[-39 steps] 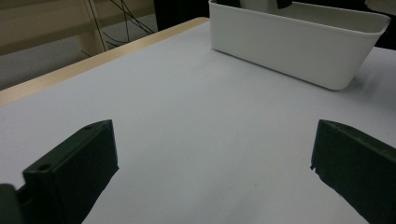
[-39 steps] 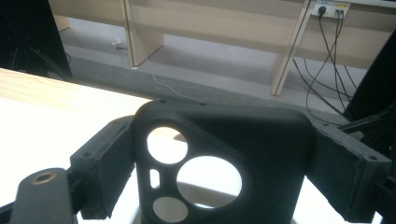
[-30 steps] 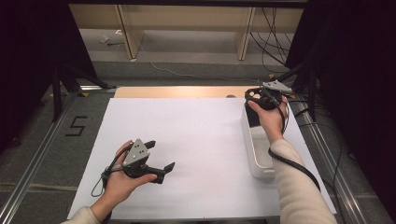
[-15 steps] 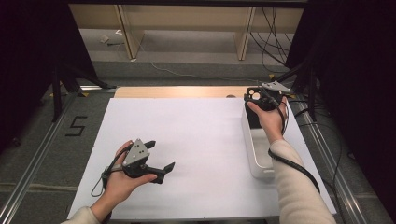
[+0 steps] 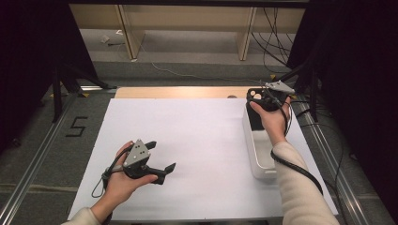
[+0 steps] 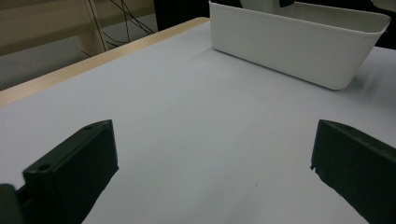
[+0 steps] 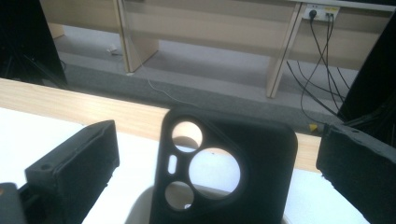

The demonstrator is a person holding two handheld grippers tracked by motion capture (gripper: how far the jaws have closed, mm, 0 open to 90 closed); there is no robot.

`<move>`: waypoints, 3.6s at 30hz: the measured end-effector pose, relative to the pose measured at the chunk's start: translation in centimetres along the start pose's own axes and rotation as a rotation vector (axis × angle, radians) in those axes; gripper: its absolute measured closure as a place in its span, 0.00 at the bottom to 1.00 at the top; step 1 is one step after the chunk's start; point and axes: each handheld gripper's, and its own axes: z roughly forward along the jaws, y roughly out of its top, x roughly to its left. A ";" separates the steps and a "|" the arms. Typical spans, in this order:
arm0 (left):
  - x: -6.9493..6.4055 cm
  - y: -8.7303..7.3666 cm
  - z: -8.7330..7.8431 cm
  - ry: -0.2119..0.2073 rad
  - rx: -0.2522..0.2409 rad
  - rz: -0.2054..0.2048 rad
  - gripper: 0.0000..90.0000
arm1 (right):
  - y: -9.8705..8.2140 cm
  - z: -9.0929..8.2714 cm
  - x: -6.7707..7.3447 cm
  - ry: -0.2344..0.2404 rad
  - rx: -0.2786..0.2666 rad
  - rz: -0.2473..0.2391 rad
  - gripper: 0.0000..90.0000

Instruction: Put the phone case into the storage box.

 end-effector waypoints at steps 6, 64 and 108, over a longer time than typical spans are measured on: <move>0.0 0.0 0.0 0.002 0.000 -0.001 0.00 | 0.2 -0.8 0.3 0.001 -0.010 -0.005 0.01; 0.0 0.0 0.0 0.009 0.000 0.006 0.00 | -0.1 -6.9 4.9 0.228 -0.098 -0.029 0.05; 0.1 0.0 -0.1 0.011 -0.001 0.003 0.00 | -1.1 -10.3 7.7 0.349 -0.104 -0.042 0.05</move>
